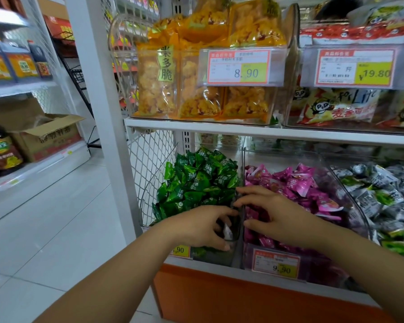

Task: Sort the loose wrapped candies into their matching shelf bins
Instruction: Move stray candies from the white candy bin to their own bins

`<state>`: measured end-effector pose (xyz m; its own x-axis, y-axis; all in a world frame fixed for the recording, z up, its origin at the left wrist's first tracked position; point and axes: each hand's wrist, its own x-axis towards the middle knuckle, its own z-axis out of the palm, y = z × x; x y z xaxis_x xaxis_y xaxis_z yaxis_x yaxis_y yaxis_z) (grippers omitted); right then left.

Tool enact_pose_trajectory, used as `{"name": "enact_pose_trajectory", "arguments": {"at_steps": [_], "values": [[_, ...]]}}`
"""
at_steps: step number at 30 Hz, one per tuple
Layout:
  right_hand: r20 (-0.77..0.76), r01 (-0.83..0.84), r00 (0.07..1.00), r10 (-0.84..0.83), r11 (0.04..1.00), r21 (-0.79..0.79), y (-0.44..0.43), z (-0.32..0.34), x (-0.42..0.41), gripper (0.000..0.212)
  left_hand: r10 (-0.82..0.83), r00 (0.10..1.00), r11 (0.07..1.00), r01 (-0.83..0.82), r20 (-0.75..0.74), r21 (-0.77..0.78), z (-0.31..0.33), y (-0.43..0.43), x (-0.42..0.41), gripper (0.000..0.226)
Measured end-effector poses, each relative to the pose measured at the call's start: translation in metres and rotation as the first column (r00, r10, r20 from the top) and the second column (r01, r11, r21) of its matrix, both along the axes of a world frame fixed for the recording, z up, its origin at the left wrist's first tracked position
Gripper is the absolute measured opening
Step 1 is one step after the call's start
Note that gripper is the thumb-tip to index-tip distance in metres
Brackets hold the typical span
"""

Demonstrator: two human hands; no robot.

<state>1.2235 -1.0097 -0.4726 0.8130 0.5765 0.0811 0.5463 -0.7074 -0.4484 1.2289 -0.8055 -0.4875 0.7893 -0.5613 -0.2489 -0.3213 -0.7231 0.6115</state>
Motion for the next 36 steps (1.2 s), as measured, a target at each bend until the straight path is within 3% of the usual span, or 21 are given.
{"name": "enact_pose_trajectory", "arguments": {"at_steps": [12, 15, 17, 21, 24, 27, 32, 36], "values": [[0.073, 0.010, 0.997, -0.011, 1.000, 0.018, -0.012, 0.002, -0.022, 0.034, 0.065, 0.997, 0.993, -0.059, 0.052, -0.103, 0.008, 0.008, 0.001, 0.025], [0.109, 0.024, 0.994, -0.028, 0.999, 0.043, -0.018, 0.001, -0.024, 0.031, 0.109, 0.980, 0.990, -0.091, 0.164, -0.109, 0.005, 0.008, -0.004, 0.009], [0.118, 0.044, 0.992, -0.053, 0.996, 0.076, -0.021, 0.002, -0.029, 0.031, 0.213, 0.935, 0.963, -0.151, 0.284, -0.224, 0.009, 0.008, -0.011, 0.009], [0.053, 0.100, 0.992, -0.118, 0.961, 0.257, -0.024, 0.008, -0.043, 0.044, 0.423, 0.833, 0.808, -0.170, 0.356, -0.564, 0.042, -0.001, -0.030, 0.017], [-0.104, 0.175, 0.984, -0.141, 0.843, 0.509, -0.024, 0.014, -0.054, 0.051, 0.378, 0.866, 0.791, -0.119, 0.326, -0.601, 0.060, -0.029, -0.042, 0.017], [-0.063, 0.224, 0.970, -0.236, 0.753, 0.618, -0.032, 0.021, -0.063, 0.035, 0.306, 0.890, 0.822, -0.067, 0.338, -0.566, 0.065, -0.059, -0.046, 0.015], [0.031, 0.398, 0.860, -0.510, 0.707, 0.584, -0.078, 0.021, -0.064, 0.017, 0.269, 0.883, 0.856, -0.036, 0.385, -0.516, 0.060, -0.088, -0.040, 0.020], [0.169, 0.607, 0.649, -0.742, 0.639, 0.472, -0.139, 0.016, -0.048, 0.033, 0.294, 0.867, 0.899, -0.108, 0.403, -0.424, 0.048, -0.089, -0.028, 0.016]]}}
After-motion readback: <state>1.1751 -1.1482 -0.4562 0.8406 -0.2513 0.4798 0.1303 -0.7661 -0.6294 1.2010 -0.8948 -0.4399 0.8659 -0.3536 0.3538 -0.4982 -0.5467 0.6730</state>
